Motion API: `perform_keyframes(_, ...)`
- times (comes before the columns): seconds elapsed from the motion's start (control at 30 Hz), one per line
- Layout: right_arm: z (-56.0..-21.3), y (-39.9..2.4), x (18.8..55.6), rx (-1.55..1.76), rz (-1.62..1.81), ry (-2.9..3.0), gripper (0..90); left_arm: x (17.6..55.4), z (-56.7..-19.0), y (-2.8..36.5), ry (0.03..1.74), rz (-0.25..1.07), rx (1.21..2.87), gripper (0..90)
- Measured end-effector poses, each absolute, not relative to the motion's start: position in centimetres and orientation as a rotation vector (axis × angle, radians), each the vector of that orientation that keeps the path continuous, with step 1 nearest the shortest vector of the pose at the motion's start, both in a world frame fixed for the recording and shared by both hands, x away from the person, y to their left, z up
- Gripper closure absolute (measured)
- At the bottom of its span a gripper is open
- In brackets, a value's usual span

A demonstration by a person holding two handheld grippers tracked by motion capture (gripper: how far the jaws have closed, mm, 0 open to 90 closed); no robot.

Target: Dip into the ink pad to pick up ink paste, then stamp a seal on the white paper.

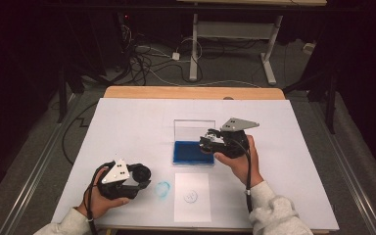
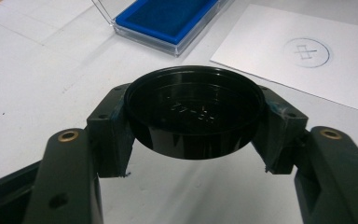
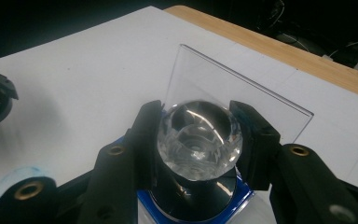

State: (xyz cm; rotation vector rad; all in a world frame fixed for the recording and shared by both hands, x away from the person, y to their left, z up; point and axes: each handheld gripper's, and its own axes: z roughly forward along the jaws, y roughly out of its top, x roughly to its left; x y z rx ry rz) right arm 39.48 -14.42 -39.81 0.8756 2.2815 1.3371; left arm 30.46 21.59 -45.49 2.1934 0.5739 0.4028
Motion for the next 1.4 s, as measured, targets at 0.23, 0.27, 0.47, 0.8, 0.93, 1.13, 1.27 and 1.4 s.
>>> perform_keyframes(0.23, -39.3, -14.5, 39.2, 0.849, 1.347, 2.284, 56.7, 30.6, -45.7, 21.6, 0.593, 0.388, 2.168, 36.7)
perform_keyframes(0.27, -39.1, -14.5, 39.1, 0.848, 1.352, 2.284, 56.7, 30.6, -45.7, 21.6, 0.593, 0.387, 2.169, 36.7)
perform_keyframes(0.47, -38.2, -14.8, 38.5, 0.821, 1.370, 2.277, 56.7, 30.6, -45.6, 21.5, 0.587, 0.385, 2.167, 36.7)
perform_keyframes(0.8, -37.5, -15.0, 37.6, 0.802, 1.421, 2.308, 56.7, 30.5, -45.7, 21.9, 0.592, 0.387, 2.163, 36.7)
perform_keyframes(0.93, -37.4, -14.6, 37.0, 0.764, 1.410, 2.325, 56.7, 30.5, -45.6, 21.9, 0.591, 0.390, 2.162, 36.7)
perform_keyframes(1.13, -36.7, -14.3, 35.9, 0.707, 1.419, 2.342, 56.7, 30.3, -45.7, 22.0, 0.590, 0.384, 2.164, 36.7)
perform_keyframes(1.27, -36.2, -14.2, 35.0, 0.667, 1.427, 2.341, 56.7, 30.2, -45.6, 21.9, 0.585, 0.390, 2.163, 36.7)
perform_keyframes(1.4, -35.7, -14.4, 34.1, 0.648, 1.450, 2.325, 56.8, 30.3, -45.5, 21.8, 0.582, 0.393, 2.165, 36.7)
